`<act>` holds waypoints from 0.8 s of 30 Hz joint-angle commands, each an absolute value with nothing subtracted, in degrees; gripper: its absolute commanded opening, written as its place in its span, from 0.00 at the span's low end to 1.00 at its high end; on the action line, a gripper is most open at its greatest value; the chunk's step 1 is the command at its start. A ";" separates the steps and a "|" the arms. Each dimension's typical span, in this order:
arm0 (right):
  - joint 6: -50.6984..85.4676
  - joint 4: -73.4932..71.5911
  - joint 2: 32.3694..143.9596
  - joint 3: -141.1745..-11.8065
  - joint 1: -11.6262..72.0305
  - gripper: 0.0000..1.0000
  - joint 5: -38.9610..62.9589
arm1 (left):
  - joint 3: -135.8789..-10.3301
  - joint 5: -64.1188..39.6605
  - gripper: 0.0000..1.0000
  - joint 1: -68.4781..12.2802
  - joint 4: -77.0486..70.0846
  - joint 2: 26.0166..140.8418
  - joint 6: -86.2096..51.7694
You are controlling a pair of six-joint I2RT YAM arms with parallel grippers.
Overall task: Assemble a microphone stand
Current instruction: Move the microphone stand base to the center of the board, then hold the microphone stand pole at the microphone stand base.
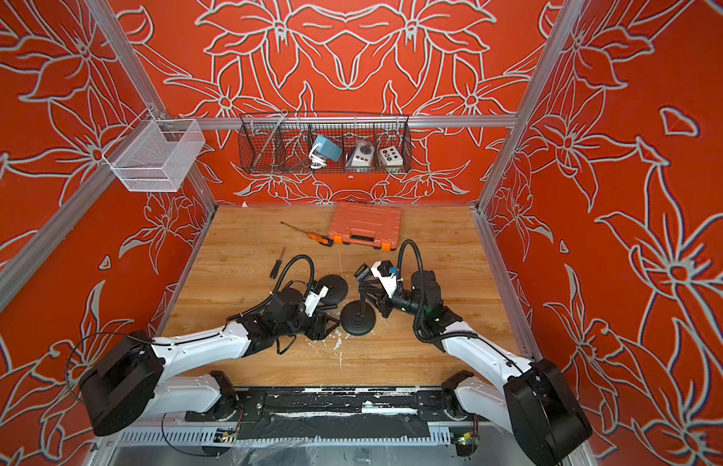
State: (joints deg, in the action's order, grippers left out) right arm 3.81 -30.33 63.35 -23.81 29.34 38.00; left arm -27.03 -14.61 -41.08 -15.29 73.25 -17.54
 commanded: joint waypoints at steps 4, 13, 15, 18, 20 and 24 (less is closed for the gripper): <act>2.70 -38.50 62.89 -20.71 30.73 0.00 38.50 | -24.89 -14.84 0.64 -40.87 -28.79 73.81 -8.10; 0.00 -40.23 62.68 -19.03 31.70 0.00 36.91 | -24.87 -18.12 0.63 -40.87 -28.55 70.80 -2.82; -0.29 -40.28 63.03 -19.36 32.03 0.00 36.92 | -25.26 -17.71 0.63 -40.87 -27.79 70.36 -1.58; -0.92 -40.29 63.76 -19.46 32.51 0.00 36.75 | -26.08 -17.89 0.64 -40.87 -26.76 70.78 -0.26; -1.01 -41.45 64.47 -18.89 32.77 0.00 36.50 | -26.35 -18.55 0.64 -40.87 -27.22 71.59 0.30; -1.81 -42.80 65.79 -18.52 33.02 0.00 36.82 | -26.70 -18.46 0.64 -40.87 -28.78 73.63 0.57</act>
State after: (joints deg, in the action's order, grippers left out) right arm 0.25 -39.11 65.23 -19.40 32.56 36.95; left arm -25.41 -17.65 -41.08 -26.61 72.34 -1.41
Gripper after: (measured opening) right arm 0.264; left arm 0.638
